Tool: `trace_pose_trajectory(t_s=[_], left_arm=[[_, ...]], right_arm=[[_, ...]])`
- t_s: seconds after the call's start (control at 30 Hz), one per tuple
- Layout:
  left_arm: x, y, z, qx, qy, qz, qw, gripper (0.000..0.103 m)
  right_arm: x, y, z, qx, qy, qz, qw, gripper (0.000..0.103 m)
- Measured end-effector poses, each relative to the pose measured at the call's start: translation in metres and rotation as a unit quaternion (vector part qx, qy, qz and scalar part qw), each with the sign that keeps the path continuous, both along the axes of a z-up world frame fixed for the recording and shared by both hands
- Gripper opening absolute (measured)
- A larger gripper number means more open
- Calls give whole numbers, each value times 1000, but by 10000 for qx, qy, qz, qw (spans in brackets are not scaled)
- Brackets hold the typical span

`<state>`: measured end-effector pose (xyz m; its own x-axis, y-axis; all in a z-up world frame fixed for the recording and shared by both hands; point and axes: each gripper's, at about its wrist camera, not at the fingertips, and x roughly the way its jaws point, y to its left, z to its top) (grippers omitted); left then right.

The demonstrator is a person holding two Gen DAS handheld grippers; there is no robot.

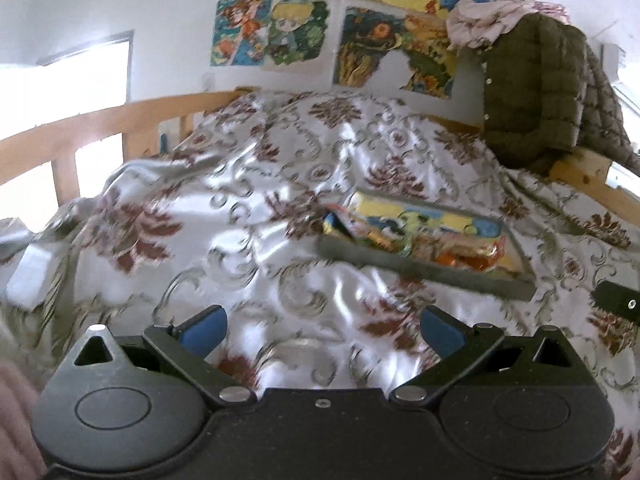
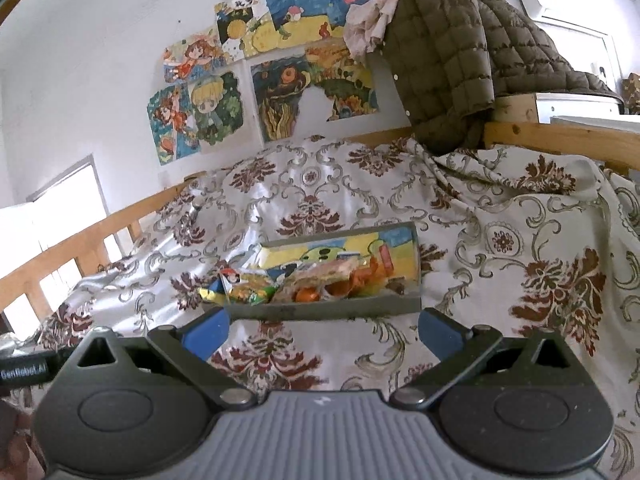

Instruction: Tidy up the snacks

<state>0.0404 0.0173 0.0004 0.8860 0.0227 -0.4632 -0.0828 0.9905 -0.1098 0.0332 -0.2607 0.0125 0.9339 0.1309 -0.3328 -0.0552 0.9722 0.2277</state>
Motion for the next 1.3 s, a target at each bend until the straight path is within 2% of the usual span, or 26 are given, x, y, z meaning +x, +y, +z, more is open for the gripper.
trace_pose_trajectory(t_s=[0.13, 0.37, 0.73, 1.0, 1.3], left_arm=[[-7, 4, -3, -82, 58, 92, 9999, 102], [-16, -6, -2, 216, -86, -30, 9997, 102], [-29, -5, -5, 327, -170, 233, 9990, 102], [-24, -14, -11, 619, 48, 173, 9979, 102], [-22, -11, -12, 551, 119, 216, 9982, 102]], right_arm=[[-7, 8, -2, -86, 61, 55, 9999, 103], [-14, 17, -4, -149, 122, 64, 9998, 103], [-14, 48, -10, -924, 370, 217, 9948, 103], [-10, 47, -13, -943, 504, 227, 9940, 103], [-6, 42, -16, -928, 640, 185, 9935, 103]])
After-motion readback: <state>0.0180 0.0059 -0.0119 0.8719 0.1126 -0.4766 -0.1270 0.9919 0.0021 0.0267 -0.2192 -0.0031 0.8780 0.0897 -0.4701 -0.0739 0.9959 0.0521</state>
